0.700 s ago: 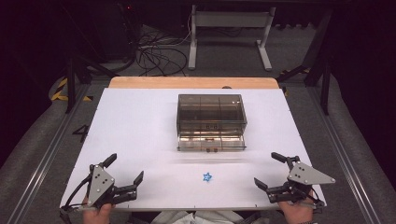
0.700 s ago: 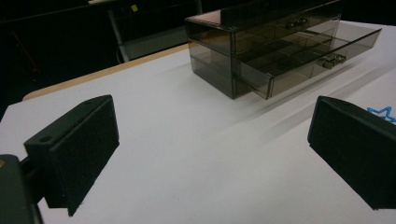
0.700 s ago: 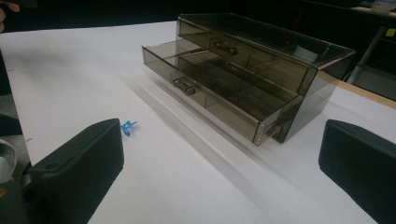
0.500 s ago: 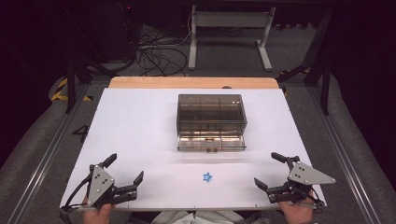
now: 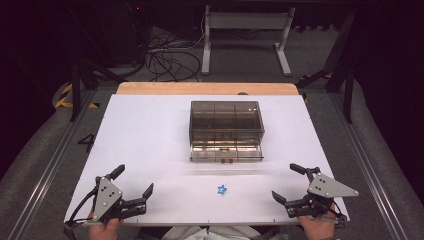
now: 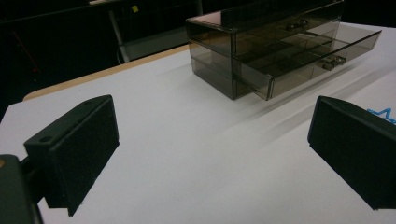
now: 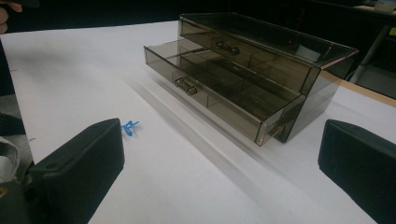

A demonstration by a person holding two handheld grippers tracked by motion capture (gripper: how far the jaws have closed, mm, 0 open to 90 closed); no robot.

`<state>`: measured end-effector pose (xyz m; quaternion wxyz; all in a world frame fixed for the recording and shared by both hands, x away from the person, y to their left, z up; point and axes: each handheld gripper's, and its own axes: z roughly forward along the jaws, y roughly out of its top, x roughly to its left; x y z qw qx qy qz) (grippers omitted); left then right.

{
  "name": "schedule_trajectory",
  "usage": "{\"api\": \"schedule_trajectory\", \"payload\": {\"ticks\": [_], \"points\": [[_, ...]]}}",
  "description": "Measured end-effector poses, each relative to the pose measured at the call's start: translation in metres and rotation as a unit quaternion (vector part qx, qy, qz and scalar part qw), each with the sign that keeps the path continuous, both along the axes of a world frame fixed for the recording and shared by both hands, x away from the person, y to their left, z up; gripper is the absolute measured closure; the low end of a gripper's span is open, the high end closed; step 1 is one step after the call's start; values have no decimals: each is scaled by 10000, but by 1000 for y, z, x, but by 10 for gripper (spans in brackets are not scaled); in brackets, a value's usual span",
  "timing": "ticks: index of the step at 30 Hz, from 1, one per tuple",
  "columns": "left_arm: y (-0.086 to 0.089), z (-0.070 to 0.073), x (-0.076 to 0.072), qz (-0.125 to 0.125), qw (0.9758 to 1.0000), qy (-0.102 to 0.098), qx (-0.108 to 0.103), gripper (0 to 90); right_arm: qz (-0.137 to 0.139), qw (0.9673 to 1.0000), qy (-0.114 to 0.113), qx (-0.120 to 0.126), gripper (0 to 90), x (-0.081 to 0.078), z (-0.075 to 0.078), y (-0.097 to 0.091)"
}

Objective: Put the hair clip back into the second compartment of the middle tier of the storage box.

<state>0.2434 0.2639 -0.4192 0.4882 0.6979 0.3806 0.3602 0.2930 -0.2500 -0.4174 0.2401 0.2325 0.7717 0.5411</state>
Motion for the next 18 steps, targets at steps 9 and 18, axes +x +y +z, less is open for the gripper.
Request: {"api": "schedule_trajectory", "payload": {"ticks": [9,18], "points": [[0,0,1,7,10000,-4,6,27,12,10000,8,-8,10,0,1,1],[-1,-1,2,23,10000,11,17,28,75,9999,150,36,13,6,10,7]]}}
